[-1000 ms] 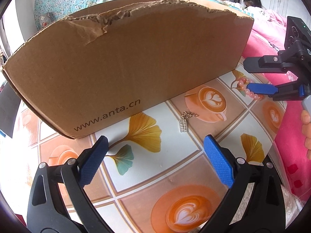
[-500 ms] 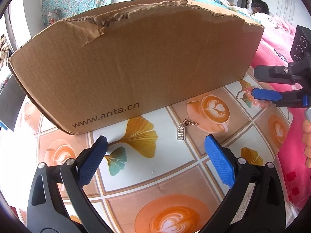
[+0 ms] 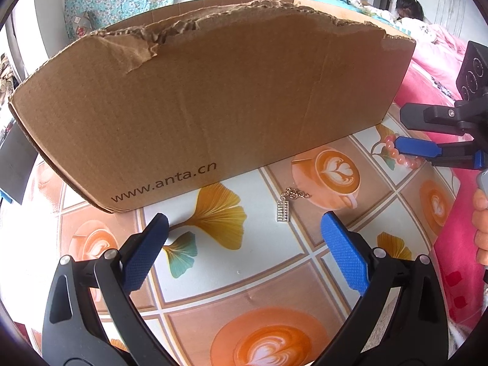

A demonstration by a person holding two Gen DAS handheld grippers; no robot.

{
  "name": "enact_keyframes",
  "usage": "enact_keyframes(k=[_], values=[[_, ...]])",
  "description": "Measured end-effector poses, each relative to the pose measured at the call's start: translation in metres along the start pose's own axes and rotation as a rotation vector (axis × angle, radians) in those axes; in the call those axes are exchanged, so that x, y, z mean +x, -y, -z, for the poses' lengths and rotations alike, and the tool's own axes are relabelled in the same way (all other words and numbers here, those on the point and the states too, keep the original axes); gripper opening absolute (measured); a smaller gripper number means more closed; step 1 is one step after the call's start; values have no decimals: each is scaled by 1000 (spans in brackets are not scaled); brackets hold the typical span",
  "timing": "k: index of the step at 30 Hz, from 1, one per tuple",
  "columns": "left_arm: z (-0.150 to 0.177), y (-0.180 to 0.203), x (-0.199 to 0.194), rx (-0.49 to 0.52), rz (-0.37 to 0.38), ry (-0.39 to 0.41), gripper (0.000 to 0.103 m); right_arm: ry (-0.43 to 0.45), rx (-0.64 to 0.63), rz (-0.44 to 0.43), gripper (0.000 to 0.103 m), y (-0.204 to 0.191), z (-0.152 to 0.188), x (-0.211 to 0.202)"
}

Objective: Organize jewelry

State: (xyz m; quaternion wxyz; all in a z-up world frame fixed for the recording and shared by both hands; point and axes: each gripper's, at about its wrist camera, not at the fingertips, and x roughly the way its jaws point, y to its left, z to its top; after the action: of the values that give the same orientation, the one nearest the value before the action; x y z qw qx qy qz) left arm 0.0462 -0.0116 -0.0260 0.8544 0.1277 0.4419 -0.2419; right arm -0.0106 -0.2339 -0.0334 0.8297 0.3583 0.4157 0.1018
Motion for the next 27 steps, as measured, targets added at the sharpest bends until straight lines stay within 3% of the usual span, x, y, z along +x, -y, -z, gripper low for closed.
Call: enact_keyframes(k=[16, 23, 27], values=[[-20, -2, 13, -29, -26, -86, 96, -67, -37, -1, 85, 1, 4, 3], [-30, -3, 18, -38, -33, -106, 96, -33, -44, -3, 86, -1, 7, 2], [-42, -3, 22, -45, -38, -121, 96, -57, -73, 4, 92, -6, 7, 4]])
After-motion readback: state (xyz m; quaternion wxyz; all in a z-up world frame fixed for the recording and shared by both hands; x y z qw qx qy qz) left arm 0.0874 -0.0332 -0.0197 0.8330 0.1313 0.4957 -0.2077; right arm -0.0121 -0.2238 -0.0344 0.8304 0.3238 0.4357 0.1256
